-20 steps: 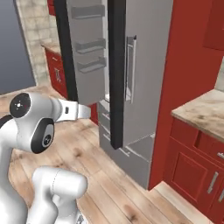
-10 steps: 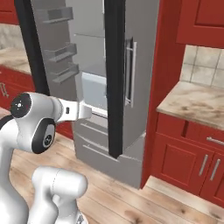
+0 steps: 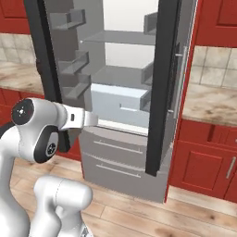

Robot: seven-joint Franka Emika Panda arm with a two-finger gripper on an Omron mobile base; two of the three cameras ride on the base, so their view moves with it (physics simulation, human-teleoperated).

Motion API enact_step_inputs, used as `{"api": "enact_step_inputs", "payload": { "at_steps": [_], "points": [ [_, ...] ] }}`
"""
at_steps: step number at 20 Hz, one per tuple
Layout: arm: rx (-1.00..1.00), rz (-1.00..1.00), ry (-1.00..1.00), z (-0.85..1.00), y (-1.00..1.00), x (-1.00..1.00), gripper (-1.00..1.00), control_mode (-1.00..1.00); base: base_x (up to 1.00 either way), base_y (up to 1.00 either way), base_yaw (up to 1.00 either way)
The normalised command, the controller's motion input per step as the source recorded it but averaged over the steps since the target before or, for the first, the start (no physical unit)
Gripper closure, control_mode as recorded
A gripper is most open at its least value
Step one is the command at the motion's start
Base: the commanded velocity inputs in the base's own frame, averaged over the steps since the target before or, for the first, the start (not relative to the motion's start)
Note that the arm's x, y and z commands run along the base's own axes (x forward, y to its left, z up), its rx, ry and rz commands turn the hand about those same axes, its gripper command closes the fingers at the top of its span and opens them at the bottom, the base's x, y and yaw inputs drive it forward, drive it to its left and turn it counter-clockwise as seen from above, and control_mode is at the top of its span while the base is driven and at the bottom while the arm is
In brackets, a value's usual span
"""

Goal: Take the cheese, fish, and tomato from the fridge and place them on the plate on the dining counter to create an appetizer plate.

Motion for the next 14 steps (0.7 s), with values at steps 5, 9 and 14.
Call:
{"api": "enact_step_inputs", "payload": {
  "at_steps": [5, 9, 14],
  "points": [
    [0.00, 0.00, 0.00, 0.00, 0.00, 0.00, -1.00, 1.00, 0.29, 0.16, -0.05],
    [0.00, 0.00, 0.00, 0.00, 0.00, 0.00, -1.00, 1.00, 0.22, -0.13, 0.00],
    [0.00, 0.00, 0.00, 0.00, 0.00, 0.00, -1.00, 1.00, 0.28, -0.25, 0.06]
  ]
}}
